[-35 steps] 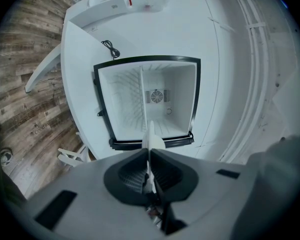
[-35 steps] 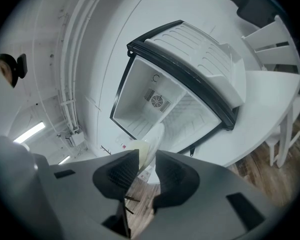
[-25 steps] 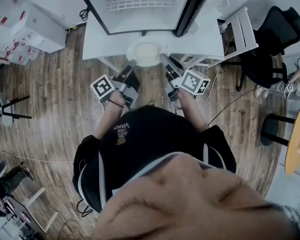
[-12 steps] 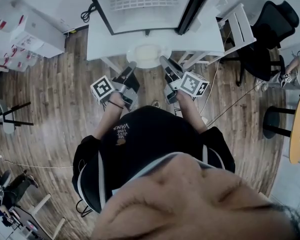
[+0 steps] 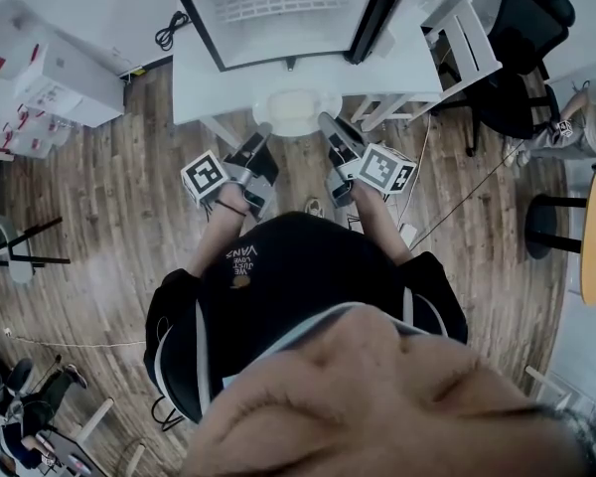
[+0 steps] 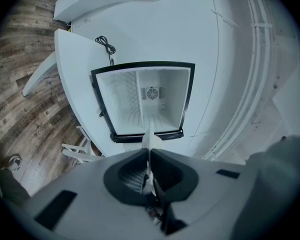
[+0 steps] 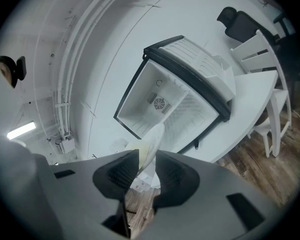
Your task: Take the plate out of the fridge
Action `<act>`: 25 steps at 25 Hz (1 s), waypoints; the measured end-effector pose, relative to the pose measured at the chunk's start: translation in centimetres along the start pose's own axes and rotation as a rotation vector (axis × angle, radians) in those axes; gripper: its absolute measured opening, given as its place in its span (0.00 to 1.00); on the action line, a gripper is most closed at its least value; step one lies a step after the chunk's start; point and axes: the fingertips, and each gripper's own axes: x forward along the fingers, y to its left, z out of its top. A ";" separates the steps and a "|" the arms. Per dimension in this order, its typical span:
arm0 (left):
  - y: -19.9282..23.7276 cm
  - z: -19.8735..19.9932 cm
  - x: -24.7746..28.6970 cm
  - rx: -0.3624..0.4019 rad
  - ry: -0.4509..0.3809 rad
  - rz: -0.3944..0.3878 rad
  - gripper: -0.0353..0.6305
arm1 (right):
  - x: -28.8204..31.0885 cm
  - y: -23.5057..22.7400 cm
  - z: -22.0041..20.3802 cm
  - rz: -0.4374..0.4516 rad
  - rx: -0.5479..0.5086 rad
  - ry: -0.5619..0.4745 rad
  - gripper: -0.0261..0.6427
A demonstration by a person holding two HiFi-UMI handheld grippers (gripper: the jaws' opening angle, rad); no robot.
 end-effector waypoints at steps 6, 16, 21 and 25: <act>0.2 -0.1 -1.1 -0.004 0.014 0.002 0.10 | -0.3 0.5 -1.0 -0.016 -0.001 -0.007 0.20; 0.3 -1.0 -5.3 0.018 0.039 -0.018 0.10 | -2.0 2.9 -4.6 -0.019 -0.015 -0.029 0.20; 0.4 -1.2 -5.5 0.019 0.052 -0.021 0.10 | -2.3 2.9 -5.1 -0.030 -0.011 -0.033 0.20; 0.5 -1.2 -5.5 0.014 0.053 -0.015 0.10 | -2.4 2.3 -5.1 -0.050 -0.024 -0.030 0.20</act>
